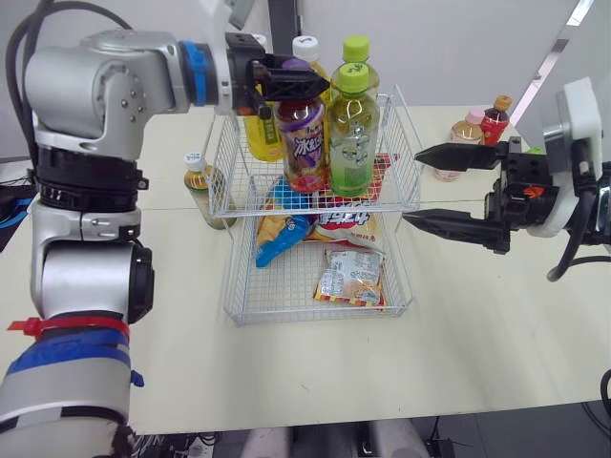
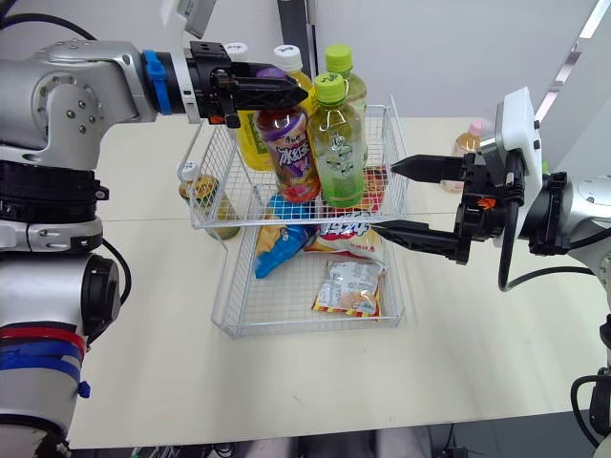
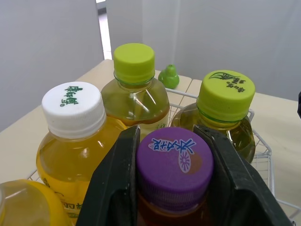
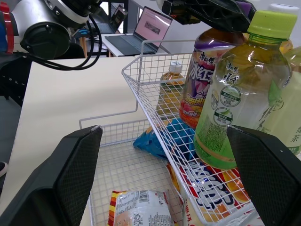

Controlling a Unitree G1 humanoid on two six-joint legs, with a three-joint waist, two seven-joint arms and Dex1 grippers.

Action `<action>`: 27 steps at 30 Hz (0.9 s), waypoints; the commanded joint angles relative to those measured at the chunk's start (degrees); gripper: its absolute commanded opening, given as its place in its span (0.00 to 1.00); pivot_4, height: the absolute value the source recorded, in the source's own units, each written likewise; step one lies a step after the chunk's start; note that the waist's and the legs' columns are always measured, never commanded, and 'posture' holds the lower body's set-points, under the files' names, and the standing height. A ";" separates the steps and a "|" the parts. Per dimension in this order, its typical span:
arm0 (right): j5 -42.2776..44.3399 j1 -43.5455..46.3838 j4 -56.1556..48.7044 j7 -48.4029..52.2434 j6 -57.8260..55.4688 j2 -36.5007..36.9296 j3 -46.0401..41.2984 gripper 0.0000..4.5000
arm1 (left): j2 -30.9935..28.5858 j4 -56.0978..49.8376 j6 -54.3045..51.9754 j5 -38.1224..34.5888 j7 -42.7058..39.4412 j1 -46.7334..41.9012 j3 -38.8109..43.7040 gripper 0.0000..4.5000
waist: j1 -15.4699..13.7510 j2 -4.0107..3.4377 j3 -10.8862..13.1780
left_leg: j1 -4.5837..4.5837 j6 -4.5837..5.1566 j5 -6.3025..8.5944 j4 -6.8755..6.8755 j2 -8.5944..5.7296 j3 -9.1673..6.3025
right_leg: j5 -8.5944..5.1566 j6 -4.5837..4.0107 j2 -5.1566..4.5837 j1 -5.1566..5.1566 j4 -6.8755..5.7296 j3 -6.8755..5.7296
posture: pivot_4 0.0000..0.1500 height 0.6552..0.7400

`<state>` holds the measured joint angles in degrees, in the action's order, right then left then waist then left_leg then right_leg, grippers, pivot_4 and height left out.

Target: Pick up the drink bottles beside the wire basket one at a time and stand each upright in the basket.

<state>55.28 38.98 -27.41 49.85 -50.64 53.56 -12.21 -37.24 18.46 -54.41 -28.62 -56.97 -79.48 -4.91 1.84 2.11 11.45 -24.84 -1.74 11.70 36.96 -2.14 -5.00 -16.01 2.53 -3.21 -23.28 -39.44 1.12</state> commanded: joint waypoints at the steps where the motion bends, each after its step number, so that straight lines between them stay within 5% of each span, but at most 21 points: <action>1: 0.73 0.23 -1.69 -0.68 0.38 0.97 -1.72 1.00 | 0.08 -0.60 1.41 0.55 -1.71 -2.04 0.64 0.31 | 0.03 0.00 0.00 | 0.00 0.00 0.00 0.00 0.00 0.01 | 0.00 0.00 0.00 0.00 0.00 0.00 | 1.00 1.00; 3: 0.82 0.16 -1.88 -0.91 0.34 0.97 -1.72 1.00 | -0.40 -1.49 1.06 0.64 -3.64 -1.74 -0.08 0.31 | 0.03 0.00 0.00 | 0.00 0.00 0.00 0.00 0.00 0.00 | 0.00 0.00 0.00 0.00 0.00 0.00 | 1.00 1.00; 13: 1.40 -0.54 -2.61 -1.64 0.18 1.16 -2.19 1.00 | -5.51 -3.72 0.78 0.28 -8.10 -3.76 2.41 1.00 | 0.31 0.00 0.00 | 0.01 0.00 0.00 -0.02 0.02 0.00 | 0.00 0.00 0.01 -0.01 0.00 0.00 | 1.00 1.00; 19: 1.07 -0.95 -2.39 -0.85 0.83 1.77 -2.16 1.00 | -11.84 -9.37 -3.66 -4.43 -7.17 -1.42 10.51 1.00 | 0.37 -0.01 0.00 | 0.02 0.00 0.00 -0.01 0.04 -0.04 | 0.00 0.01 0.02 0.00 -0.01 0.00 | 1.00 1.00; 27: -0.79 1.73 -2.20 -1.22 2.16 -1.08 2.52 1.00 | -22.75 -12.50 4.84 1.97 1.20 13.69 19.15 1.00 | 0.73 -0.07 -0.04 | 0.14 0.00 0.00 0.02 0.13 -0.18 | 0.00 0.00 0.06 0.03 -0.12 0.03 | 1.00 1.00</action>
<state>55.09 39.48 -29.00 48.94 -49.70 52.65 -9.41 -58.40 7.02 -52.97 -28.22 -58.25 -66.24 10.72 2.57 2.04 11.40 -24.70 -1.74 11.70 36.98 -2.02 -5.18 -16.01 2.53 -3.16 -23.24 -39.55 1.15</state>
